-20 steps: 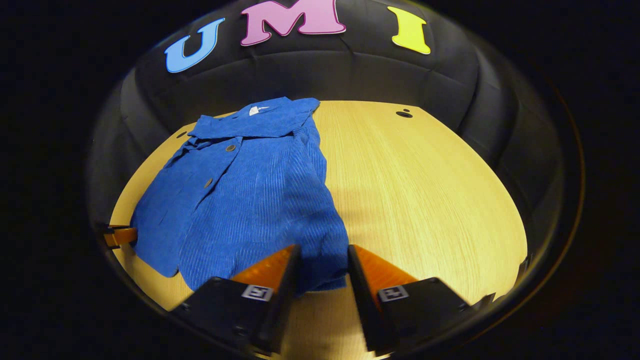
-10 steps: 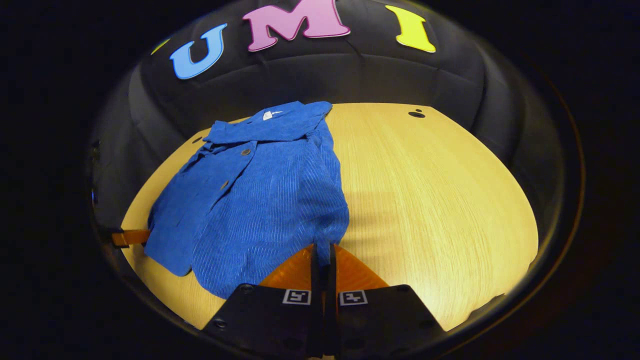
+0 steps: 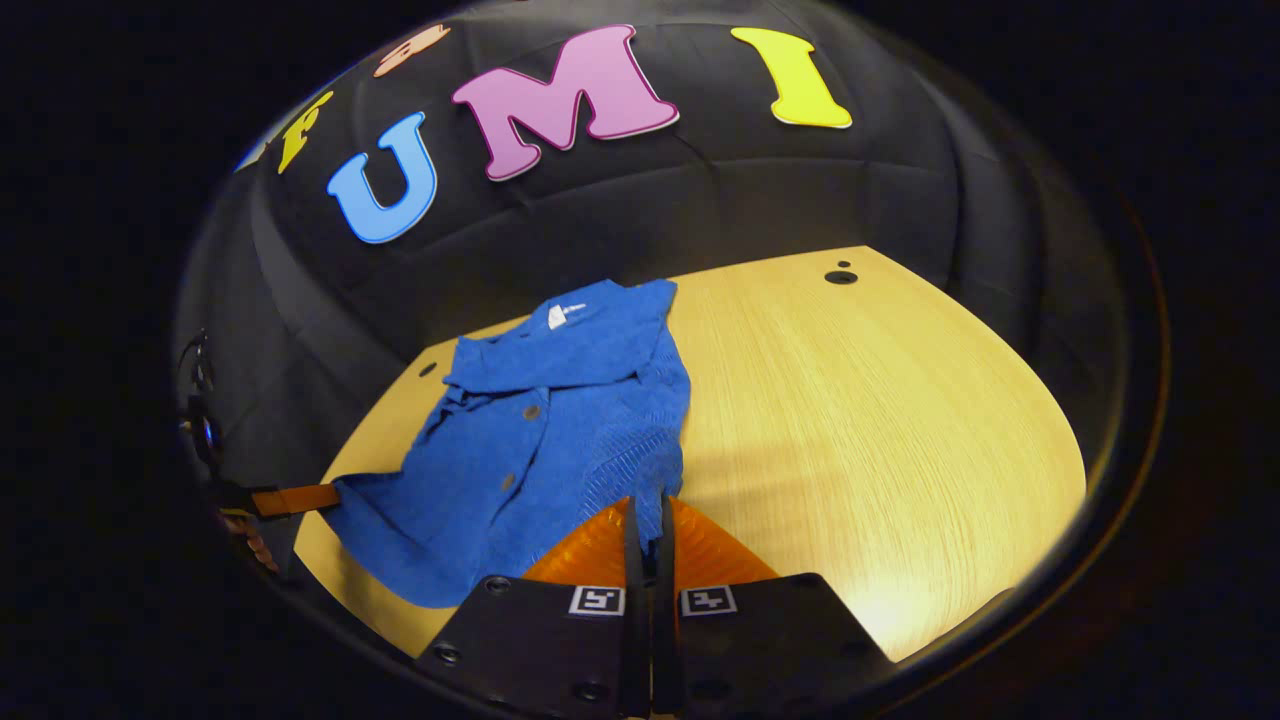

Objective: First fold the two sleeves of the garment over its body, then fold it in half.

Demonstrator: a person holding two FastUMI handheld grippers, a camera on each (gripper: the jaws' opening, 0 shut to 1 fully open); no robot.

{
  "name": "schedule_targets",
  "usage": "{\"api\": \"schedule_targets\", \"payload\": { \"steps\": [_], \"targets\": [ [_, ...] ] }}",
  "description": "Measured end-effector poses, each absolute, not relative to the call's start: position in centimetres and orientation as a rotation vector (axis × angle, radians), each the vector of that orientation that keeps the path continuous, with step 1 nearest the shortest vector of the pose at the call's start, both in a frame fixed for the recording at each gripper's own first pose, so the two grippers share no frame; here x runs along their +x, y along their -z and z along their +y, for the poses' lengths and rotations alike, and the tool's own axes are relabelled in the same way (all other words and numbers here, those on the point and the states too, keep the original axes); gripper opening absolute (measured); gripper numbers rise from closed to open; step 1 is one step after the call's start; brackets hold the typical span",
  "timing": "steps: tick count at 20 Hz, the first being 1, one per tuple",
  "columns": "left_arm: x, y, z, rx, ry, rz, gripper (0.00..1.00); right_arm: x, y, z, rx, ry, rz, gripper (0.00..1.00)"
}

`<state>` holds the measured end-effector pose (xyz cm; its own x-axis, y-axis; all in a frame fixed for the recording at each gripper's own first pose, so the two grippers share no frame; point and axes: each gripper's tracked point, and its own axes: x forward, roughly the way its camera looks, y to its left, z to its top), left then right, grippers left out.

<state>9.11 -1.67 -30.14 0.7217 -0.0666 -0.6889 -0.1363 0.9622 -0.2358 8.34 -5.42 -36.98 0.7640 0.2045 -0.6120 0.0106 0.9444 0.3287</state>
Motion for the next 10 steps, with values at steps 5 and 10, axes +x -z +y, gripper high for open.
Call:
{"api": "schedule_targets", "payload": {
  "steps": [5, 10],
  "targets": [
    [16.2, 27.2, -1.7, -0.238, -0.014, 0.664, 0.02, 15.4, 33.0, -5.2, 0.335, -0.132, 0.57, 0.05],
    [25.0, 24.5, 0.1, -0.177, -0.024, 0.549, 0.02, 23.8, 30.3, -5.6, 0.312, -0.133, 0.455, 0.06]
  ]
}}
